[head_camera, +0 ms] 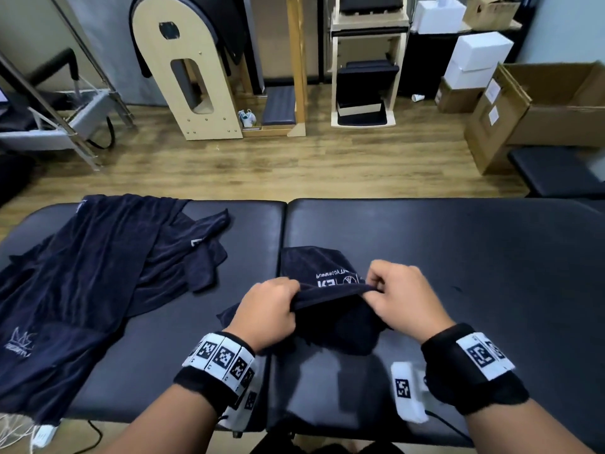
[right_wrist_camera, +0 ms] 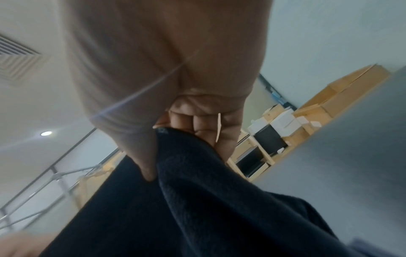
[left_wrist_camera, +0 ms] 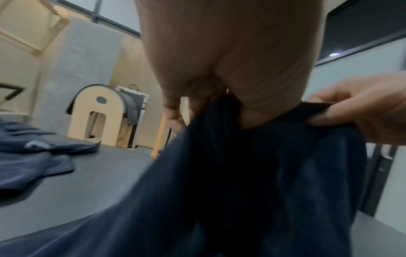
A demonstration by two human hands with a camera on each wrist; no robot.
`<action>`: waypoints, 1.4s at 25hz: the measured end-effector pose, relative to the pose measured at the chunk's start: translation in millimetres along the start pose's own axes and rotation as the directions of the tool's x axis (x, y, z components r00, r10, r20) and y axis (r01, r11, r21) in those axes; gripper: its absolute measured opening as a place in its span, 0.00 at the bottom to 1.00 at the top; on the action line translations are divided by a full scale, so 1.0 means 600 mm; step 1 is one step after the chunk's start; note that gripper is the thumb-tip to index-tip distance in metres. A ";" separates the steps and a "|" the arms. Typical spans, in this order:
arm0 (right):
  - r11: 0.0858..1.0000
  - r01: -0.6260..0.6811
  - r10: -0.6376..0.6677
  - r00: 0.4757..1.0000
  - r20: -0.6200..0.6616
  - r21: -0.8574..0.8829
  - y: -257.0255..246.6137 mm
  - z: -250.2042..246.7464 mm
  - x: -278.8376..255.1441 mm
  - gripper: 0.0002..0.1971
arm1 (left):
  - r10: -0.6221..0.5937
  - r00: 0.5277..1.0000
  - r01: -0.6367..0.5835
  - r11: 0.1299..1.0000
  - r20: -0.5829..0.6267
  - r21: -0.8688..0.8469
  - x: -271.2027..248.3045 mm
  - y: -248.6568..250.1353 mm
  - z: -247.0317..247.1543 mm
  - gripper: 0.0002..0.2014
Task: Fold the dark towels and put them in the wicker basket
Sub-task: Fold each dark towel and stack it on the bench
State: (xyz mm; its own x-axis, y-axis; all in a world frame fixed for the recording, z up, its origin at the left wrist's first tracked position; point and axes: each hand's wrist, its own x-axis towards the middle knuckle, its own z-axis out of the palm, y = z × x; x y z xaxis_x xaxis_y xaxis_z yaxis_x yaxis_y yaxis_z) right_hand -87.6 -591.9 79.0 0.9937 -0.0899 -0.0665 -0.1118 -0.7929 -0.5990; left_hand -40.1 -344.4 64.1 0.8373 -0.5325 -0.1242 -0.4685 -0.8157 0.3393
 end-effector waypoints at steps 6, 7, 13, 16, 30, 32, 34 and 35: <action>0.936 -0.321 0.313 0.947 -0.073 -0.144 0.066 -0.068 0.009 0.04 | -0.077 0.993 0.062 0.986 -0.091 -0.152 0.001 -0.038 -0.037 0.08; 0.939 -0.299 0.294 0.954 -0.055 -0.168 0.057 -0.063 0.006 0.05 | -0.059 0.995 0.042 0.979 -0.081 -0.198 0.003 -0.029 -0.045 0.10; 0.988 0.148 -0.142 0.979 0.147 -0.031 -0.107 0.013 -0.032 0.27 | 0.064 0.998 -0.069 0.960 -0.027 -0.271 0.042 0.046 -0.078 0.06; 0.996 0.081 -0.077 0.993 -0.091 0.045 -0.109 0.023 -0.028 0.17 | 0.120 0.992 -0.124 0.955 -0.030 -0.270 0.049 0.050 -0.081 0.05; 0.989 0.047 -0.036 0.996 -0.083 0.139 -0.055 -0.043 -0.023 0.14 | 0.257 0.966 -0.254 0.915 -0.031 -0.314 0.069 0.055 -0.101 0.09; 0.991 0.134 -0.133 0.991 -0.032 0.026 -0.083 -0.020 -0.023 0.15 | 0.347 0.938 -0.339 0.900 -0.020 -0.273 0.075 0.076 -0.100 0.14; 0.990 0.108 -0.112 0.993 -0.045 -0.088 -0.082 -0.012 -0.014 0.13 | 0.382 0.924 -0.372 0.900 0.001 -0.227 0.077 0.082 -0.102 0.14; 0.991 0.084 -0.089 0.995 -0.042 -0.107 -0.071 -0.015 -0.011 0.12 | 0.376 0.926 -0.364 0.908 0.021 -0.208 0.078 0.077 -0.102 0.13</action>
State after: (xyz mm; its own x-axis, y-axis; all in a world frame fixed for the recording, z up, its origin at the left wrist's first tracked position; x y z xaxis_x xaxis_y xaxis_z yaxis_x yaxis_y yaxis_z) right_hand -89.2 -563.1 112.3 0.9988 -0.0438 0.0204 -0.0272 -0.8577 -0.5134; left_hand -5.6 -392.9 130.9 0.5936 -0.8047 -0.0069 -0.6715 -0.5000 0.5469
